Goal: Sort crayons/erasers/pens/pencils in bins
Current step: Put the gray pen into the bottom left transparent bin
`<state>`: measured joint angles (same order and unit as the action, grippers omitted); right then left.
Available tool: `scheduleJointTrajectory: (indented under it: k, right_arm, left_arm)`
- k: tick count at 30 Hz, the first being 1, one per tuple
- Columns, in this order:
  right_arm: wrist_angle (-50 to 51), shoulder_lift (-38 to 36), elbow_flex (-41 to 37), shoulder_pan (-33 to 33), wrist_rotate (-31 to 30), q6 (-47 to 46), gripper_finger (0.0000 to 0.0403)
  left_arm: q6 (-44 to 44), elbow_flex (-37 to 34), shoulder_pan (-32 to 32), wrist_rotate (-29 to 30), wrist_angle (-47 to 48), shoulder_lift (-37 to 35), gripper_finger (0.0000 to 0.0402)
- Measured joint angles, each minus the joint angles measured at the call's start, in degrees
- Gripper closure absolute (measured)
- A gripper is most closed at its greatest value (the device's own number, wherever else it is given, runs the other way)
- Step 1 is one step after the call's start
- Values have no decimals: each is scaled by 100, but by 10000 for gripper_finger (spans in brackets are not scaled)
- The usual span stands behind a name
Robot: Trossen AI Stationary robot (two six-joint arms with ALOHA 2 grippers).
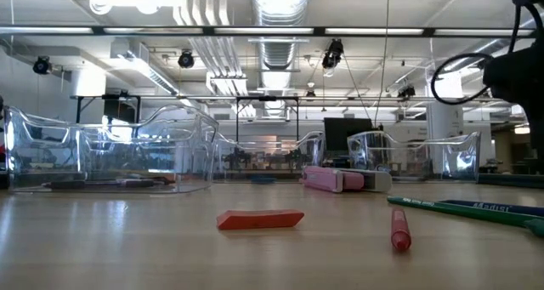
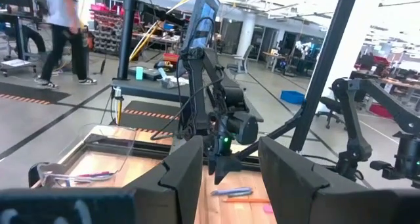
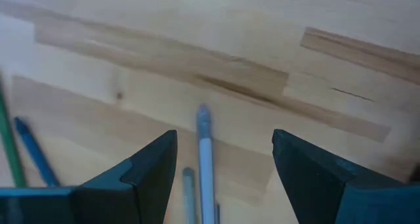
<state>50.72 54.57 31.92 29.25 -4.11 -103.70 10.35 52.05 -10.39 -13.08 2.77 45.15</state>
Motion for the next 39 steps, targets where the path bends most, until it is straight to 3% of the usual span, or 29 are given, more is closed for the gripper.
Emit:
scheduleJointTrajectory:
  k: [8,17,25,39]
  right_arm:
    - [-781,2,-316,86,-65,33,165]
    - [-698,498,72,353,-446,148,192]
    - [-811,1196,75,469,-429,-530,200]
    - [-940,1534,-71,475,-390,-1139,201]
  left_arm:
    - [138,2,2,-1,-265,261,268]
    - [138,14,2,2,-281,266,268]
    - [140,9,2,2,-356,347,268]
    - [144,11,4,2,-408,354,268]
